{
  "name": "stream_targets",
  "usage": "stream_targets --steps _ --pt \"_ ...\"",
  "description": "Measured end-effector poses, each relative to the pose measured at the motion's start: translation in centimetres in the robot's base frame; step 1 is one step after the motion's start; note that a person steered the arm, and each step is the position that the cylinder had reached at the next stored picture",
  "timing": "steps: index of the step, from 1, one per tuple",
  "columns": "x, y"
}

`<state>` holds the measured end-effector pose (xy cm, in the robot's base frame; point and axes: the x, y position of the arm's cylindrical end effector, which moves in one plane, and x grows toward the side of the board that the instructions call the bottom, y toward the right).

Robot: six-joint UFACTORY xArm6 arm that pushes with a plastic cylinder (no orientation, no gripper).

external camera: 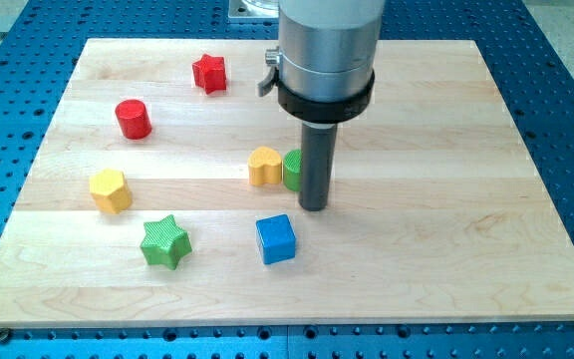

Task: Move the arm towards the blue cube

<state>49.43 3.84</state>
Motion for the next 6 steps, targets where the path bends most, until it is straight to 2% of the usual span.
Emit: stream_targets --steps 2,3,6 --pt "0.0 15.1" --pt "0.0 18.2" --pt "0.0 19.3"
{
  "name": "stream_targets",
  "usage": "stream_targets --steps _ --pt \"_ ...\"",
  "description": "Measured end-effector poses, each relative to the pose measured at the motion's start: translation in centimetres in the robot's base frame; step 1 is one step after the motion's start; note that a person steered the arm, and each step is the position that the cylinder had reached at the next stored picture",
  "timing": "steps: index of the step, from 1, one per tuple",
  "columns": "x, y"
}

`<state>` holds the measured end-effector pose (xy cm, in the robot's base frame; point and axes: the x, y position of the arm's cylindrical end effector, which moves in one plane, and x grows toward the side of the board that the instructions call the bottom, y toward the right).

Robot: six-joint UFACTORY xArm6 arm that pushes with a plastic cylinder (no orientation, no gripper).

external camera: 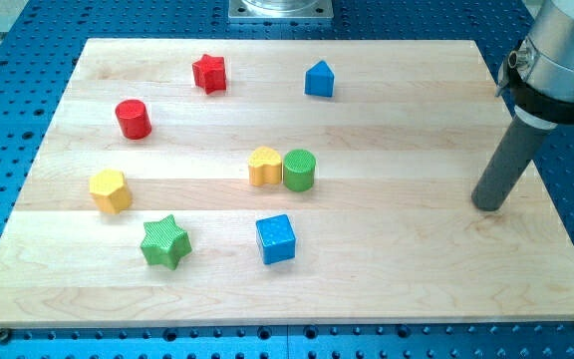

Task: Move the arm towards the blue cube

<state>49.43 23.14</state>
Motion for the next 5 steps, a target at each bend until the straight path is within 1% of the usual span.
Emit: stream_targets --steps 2,3,4,5 --pt "-0.3 0.3" --pt "-0.5 -4.4" --pt "-0.5 -12.4" --pt "2.3 -14.2"
